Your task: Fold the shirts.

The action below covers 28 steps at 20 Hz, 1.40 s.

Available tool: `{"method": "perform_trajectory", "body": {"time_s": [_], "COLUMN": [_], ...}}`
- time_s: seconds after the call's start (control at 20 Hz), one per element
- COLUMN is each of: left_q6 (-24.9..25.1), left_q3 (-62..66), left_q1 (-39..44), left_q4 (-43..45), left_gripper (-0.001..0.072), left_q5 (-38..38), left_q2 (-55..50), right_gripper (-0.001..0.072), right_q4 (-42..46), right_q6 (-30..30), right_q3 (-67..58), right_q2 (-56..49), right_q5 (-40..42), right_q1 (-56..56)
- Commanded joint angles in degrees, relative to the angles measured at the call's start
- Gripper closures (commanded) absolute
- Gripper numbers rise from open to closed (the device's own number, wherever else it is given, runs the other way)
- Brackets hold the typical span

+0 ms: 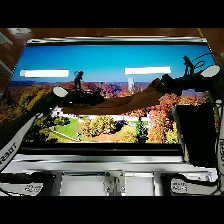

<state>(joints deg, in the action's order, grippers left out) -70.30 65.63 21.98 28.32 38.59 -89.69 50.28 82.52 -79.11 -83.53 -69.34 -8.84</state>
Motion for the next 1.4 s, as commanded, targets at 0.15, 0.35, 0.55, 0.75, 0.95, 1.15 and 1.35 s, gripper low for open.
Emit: {"method": "perform_trajectory", "body": {"time_s": [0.15,0.35,0.55,0.75,0.95,1.15,1.35], "left_q6": [0.0,0.0,1.0,0.7,-6.8,-12.1,-10.4], "left_q3": [0.2,4.7,11.0,10.4,4.9,3.4,3.4], "left_q1": [15.6,21.6,24.7,19.0,4.7,-13.0,-19.7], "left_q4": [-18.2,-24.6,-26.8,-19.1,3.6,17.0,18.1], "left_gripper": [0.0577,0.0577,0.0661,0.0666,0.0666,0.0665,0.0665], "left_q5": [-14.7,-17.2,-18.7,-16.0,-13.2,-4.9,-0.7], "left_q2": [-8.0,-12.5,-15.2,-12.2,-0.9,11.9,21.0], "right_gripper": [0.0656,0.0656,0.0656,0.0656,0.0656,0.0656,0.0656], "right_q4": [0.4,1.7,6.2,9.4,9.4,7.7,-0.9], "right_q6": [3.1,7.6,9.8,9.8,12.0,14.8,14.9], "right_q3": [-0.2,-0.2,-0.1,2.9,3.3,3.3,3.3], "right_q2": [14.2,21.0,23.5,22.0,16.7,6.5,-4.9], "right_q5": [-11.3,-14.4,-15.8,-11.9,2.3,18.2,33.4], "right_q1": [0.0,0.0,0.1,7.1,21.9,34.7,42.4]}}
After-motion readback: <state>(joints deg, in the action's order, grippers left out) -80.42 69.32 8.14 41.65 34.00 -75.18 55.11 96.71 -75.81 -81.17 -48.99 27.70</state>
